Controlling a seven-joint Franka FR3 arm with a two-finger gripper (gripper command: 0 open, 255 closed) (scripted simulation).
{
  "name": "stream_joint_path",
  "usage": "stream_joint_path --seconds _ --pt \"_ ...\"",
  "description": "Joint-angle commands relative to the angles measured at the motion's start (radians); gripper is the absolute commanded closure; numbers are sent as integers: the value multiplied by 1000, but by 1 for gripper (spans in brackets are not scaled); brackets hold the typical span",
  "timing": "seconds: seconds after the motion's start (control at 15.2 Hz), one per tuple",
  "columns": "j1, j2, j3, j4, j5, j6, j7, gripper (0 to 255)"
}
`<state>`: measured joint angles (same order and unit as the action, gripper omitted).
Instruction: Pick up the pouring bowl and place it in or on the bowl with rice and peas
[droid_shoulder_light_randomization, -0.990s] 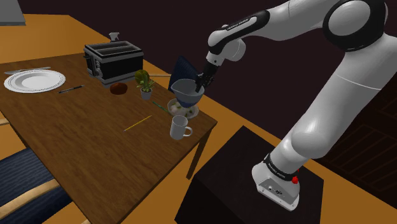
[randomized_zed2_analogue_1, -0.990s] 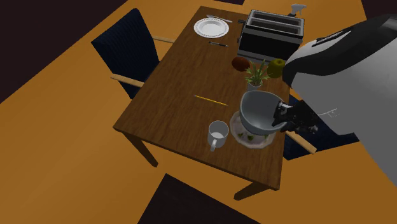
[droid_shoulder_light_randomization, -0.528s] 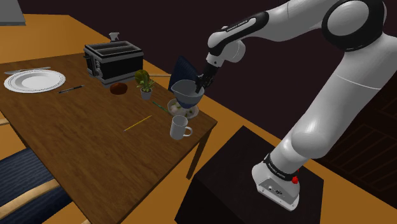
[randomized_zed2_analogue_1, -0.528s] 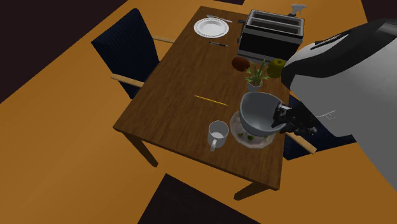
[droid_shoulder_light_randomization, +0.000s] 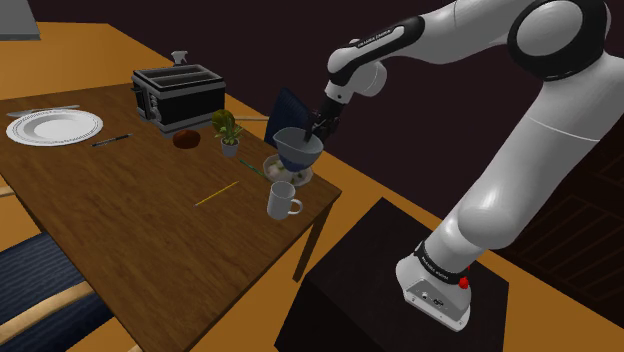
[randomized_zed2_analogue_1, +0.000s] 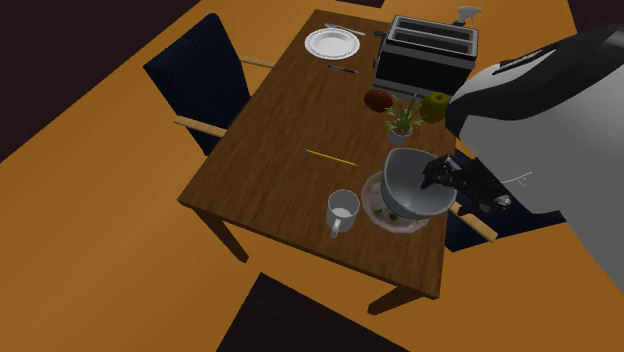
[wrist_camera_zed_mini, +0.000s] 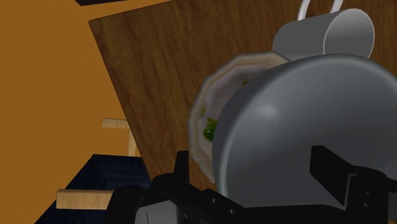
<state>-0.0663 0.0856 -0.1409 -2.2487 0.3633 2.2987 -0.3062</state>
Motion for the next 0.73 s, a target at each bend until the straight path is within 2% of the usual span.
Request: stream_joint_path --seconds 0.0,0.13,0.66 --pt "-5 -33 -8 16 -21 -48 14 0" --pt "-12 -65 -16 40 -42 -104 26 0" --pt "-12 -65 -15 40 -42 -104 26 0"
